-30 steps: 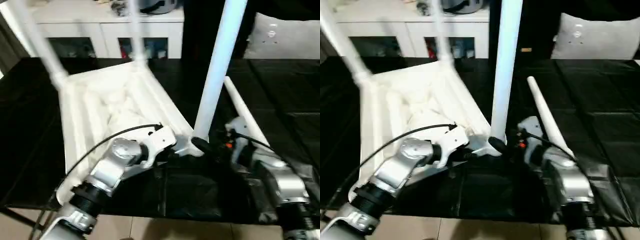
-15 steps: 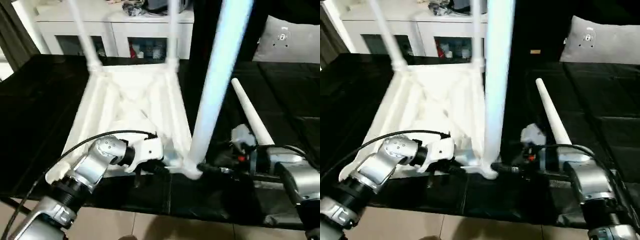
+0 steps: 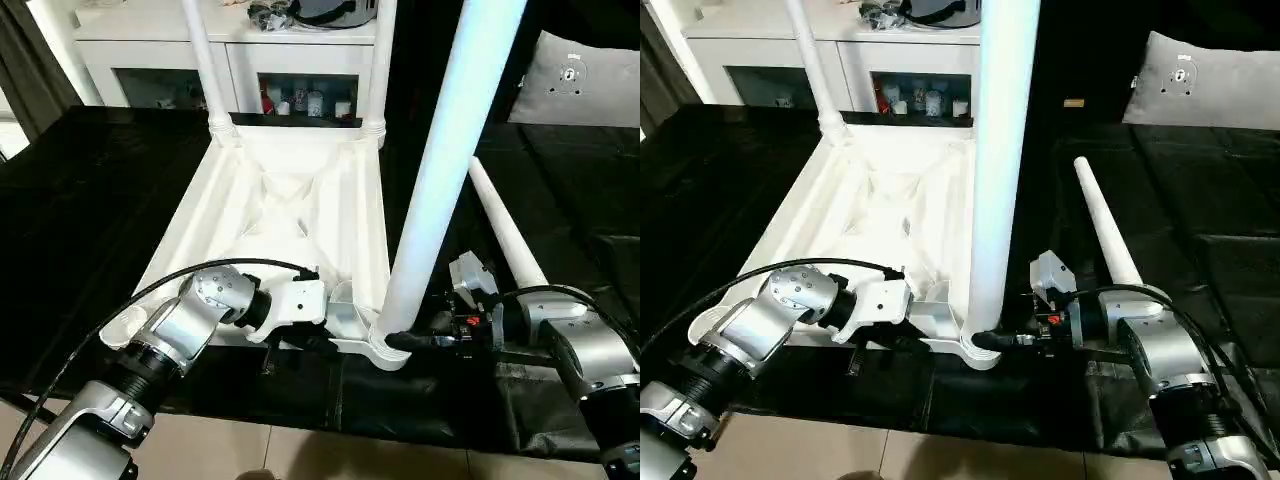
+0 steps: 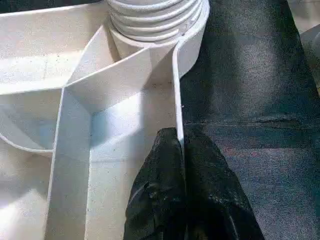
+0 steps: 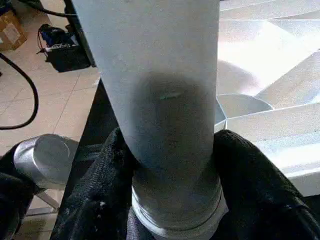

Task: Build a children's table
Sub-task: Rotate leg to tighten

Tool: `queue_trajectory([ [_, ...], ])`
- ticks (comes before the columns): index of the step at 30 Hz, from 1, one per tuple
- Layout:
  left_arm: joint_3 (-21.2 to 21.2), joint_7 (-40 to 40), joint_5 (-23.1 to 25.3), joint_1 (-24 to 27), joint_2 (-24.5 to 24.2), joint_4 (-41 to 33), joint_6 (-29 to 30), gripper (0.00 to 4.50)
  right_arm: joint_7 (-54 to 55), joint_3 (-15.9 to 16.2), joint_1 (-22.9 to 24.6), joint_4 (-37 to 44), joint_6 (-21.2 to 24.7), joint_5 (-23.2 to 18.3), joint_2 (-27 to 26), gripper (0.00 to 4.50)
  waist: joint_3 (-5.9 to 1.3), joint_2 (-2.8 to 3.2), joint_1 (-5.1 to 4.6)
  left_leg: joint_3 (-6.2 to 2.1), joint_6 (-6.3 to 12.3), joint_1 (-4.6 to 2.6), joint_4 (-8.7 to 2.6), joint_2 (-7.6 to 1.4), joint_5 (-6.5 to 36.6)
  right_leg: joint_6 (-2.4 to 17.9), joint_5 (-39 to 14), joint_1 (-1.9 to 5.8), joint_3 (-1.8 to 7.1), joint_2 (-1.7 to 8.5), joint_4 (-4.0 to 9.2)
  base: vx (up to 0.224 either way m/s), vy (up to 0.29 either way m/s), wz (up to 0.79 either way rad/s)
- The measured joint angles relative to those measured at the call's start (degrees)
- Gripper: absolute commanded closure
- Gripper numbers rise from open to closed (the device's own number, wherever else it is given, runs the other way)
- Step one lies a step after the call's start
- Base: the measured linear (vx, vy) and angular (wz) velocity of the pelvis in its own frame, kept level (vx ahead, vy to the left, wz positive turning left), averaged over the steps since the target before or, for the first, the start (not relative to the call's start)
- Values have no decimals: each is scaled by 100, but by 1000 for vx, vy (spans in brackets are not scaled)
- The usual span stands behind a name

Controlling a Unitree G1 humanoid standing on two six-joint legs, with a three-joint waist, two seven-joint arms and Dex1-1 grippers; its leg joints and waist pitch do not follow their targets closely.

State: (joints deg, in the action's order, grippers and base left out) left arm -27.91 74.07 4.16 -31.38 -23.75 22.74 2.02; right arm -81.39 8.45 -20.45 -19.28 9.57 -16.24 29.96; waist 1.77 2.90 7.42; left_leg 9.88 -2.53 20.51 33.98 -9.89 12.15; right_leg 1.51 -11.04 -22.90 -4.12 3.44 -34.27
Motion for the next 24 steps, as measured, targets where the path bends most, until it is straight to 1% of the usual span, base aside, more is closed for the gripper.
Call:
queue_trajectory([
  [3, 30, 17, -56, 43, -1, -24, 60, 450, -49, 3, 2, 2, 4, 0, 0, 240, 0, 0, 7, 1, 0, 0, 0, 0, 0, 0, -1, 0, 1, 0, -3, 0, 0, 0],
  [8, 164, -8, -169, 204, 72, -243, 459, 450, 15, 0, 63, 110, 80, -8, -14, 244, 0, -3, -5, 5, 0, 0, 2, 0, 0, 0, -3, 0, 4, 0, -11, 0, 0, 0],
  [10, 326, -275, -182, 328, 175, -372, 893, 450, 355, -66, 101, 137, 148, 25, -194, 245, -1, -3, -30, 9, -1, -3, 2, 0, 0, -1, -3, 13, 9, 0, -16, 0, 0, 0],
  [11, 413, -468, -171, 357, 232, -381, 1066, 450, 650, -146, 105, 114, 192, 68, -297, 245, -3, -6, -72, 10, -8, -15, 2, 0, -4, 0, -2, 20, 10, 0, -20, 0, 0, 0],
  [13, 584, -981, -92, 365, 457, -393, 1537, 450, 1484, -320, 105, 56, 313, 215, -630, 246, 1, -20, -207, 13, -47, -44, -1, 0, 4, -20, -12, 33, 10, 0, -20, 0, 0, 0],
  [15, 633, -1281, -71, 367, 656, -406, 1788, 450, 1984, -435, 100, 16, 369, 249, -770, 247, 4, -24, -343, 15, -53, -56, -1, -2, 2, -26, -15, 41, 8, 0, -13, 0, 0, 0],
  [16, 643, -1352, -76, 382, 707, -426, 1842, 450, 2095, -457, 96, 9, 380, 259, -788, 248, 6, -31, -385, 13, -51, -58, 0, -2, 0, -27, -15, 44, 8, 0, -12, 0, 0, 0],
  [19, 772, -1798, -46, 404, 933, -449, 2158, 450, 2753, -597, 76, -15, 460, 377, -1135, 249, 5, -48, -442, 8, -49, -63, -1, -3, -1, -27, -15, 48, 5, -3, -11, 0, 0, 0],
  [20, 846, -2046, 24, 396, 1064, -437, 2282, 450, 3128, -678, 54, -40, 484, 462, -1342, 249, 3, -52, -462, 7, -48, -65, -1, -3, -2, -27, -15, 50, 5, -4, -12, 0, 0, 0],
  [21, 919, -2341, 137, 364, 1221, -403, 2398, 450, 3592, -768, 10, -102, 494, 539, -1613, 249, 2, -56, -496, 7, -51, -67, 0, -3, -5, -26, -15, 50, 5, -4, -14, 0, 0, 0],
  [22, 996, -2757, 261, 310, 1450, -336, 2531, 450, 4289, -865, -61, -166, 501, 649, -1951, 249, 3, -56, -550, 7, -54, -66, 1, -3, -8, -27, -14, 49, 5, -4, -11, 0, 0, 0],
  [23, 1020, -3012, 339, 260, 1599, -273, 2600, 450, 4707, -922, -129, -228, 502, 719, -2131, 249, 4, -58, -578, 7, -55, -65, 2, -3, -9, -27, -15, 49, 6, -4, -7, 0, 0, 0],
  [24, 1016, -3205, 390, 224, 1730, -258, 2685, 450, 5024, -931, -187, -268, 509, 755, -2224, 215, 3, -56, -594, 7, -55, -60, 0, -3, -8, -27, -14, 50, 3, -4, 13, 0, 0, 0],
])
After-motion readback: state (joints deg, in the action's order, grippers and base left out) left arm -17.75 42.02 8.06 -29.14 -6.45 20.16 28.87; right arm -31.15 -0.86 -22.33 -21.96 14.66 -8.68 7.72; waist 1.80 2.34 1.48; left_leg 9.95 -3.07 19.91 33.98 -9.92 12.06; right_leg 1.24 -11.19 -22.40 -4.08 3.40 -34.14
